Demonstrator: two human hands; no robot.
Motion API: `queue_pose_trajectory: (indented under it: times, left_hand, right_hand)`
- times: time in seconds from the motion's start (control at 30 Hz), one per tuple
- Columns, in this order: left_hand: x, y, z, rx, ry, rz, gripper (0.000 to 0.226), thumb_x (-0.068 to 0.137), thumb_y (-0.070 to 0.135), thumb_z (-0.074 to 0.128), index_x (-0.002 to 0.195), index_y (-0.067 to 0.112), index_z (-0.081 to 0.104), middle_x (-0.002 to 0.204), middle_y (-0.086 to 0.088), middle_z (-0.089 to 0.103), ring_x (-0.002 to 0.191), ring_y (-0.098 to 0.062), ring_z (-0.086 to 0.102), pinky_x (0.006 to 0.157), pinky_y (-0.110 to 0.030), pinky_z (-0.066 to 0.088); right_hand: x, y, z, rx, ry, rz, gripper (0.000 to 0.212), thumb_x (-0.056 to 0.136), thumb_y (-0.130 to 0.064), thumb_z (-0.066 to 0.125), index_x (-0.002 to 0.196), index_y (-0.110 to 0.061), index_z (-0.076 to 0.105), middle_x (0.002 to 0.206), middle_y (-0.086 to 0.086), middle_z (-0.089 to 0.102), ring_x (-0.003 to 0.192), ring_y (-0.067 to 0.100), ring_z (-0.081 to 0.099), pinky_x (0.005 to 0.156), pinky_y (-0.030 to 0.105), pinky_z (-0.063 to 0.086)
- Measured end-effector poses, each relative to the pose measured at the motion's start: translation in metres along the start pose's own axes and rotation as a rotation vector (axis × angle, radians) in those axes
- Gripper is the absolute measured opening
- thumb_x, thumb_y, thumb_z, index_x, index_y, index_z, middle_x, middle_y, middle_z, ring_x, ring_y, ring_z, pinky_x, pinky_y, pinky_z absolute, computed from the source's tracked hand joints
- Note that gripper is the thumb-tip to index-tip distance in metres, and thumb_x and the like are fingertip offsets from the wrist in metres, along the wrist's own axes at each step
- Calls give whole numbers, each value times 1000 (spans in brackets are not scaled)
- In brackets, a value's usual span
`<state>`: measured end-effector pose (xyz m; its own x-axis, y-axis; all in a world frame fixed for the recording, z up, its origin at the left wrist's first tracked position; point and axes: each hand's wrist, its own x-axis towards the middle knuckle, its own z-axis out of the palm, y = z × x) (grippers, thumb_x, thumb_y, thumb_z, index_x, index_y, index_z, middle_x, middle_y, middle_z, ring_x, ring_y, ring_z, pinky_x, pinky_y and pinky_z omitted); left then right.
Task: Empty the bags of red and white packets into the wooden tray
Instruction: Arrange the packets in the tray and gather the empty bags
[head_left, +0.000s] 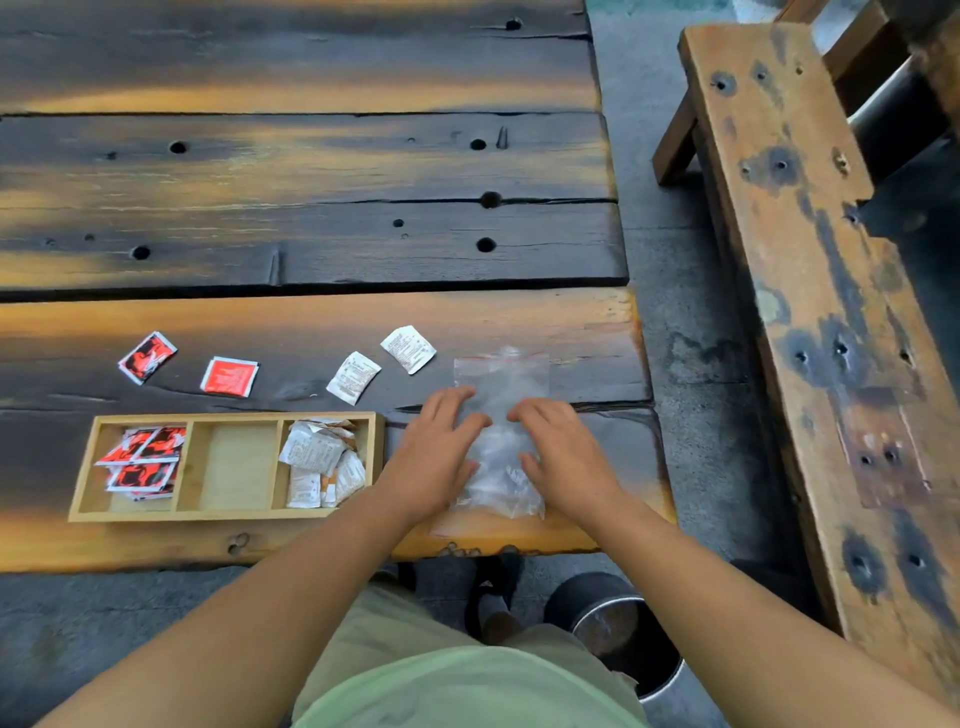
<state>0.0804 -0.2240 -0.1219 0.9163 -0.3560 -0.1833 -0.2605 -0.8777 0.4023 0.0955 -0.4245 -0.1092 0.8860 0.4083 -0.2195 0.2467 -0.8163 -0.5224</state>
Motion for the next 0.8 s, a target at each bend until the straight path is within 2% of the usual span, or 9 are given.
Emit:
queue_pose_trajectory:
  times: [0.07,0.17,0.27,0.37,0.47,0.6,0.8]
  left_hand:
    - [1,-2,7,84,-137,-49,68,86,27,70,144,25,35,163,-7,10,150,-32,9,115,-50,28]
    - [0,-5,12,132,-249,-122,86,88,35,68,155,28,14,166,-1,-10,151,-33,-6,119,-53,20]
    - [-1,-7,15,167,-299,-161,102,87,44,68,157,29,-4,165,1,-19,151,-34,-10,119,-56,18]
    - [-2,-7,16,160,-352,-174,110,86,49,68,155,31,-15,163,4,-25,150,-34,-17,119,-60,9]
    - [0,-5,13,171,-386,-177,109,86,49,68,155,30,-15,163,3,-26,150,-35,-20,119,-62,6]
    - [3,1,8,177,-390,-182,101,88,44,68,157,27,-3,164,-1,-23,150,-38,-15,117,-64,9]
    - [-14,10,-2,22,-270,-200,79,91,38,65,154,28,18,166,-3,-3,151,-33,0,117,-60,21]
  right_hand:
    - [1,4,9,-105,-129,30,68,88,-19,69,147,-23,36,160,-3,26,148,24,20,117,45,31]
    - [4,12,16,-181,-248,87,90,88,-26,71,157,-25,14,167,-5,1,154,27,-2,123,49,18]
    - [6,18,19,-214,-287,121,99,87,-30,72,158,-26,4,167,-6,-6,154,29,-8,124,51,12]
    - [5,20,21,-238,-308,132,100,88,-33,71,158,-26,1,167,-7,-9,153,27,-13,125,50,6]
    - [4,22,22,-251,-303,134,100,87,-34,71,158,-26,1,167,-7,-9,153,27,-14,124,50,6]
    - [5,18,21,-248,-288,138,96,87,-32,71,158,-26,6,167,-5,-6,154,28,-10,124,50,8]
    - [1,4,4,-117,-157,107,79,91,-28,66,156,-26,20,165,-1,16,153,25,9,124,44,19]
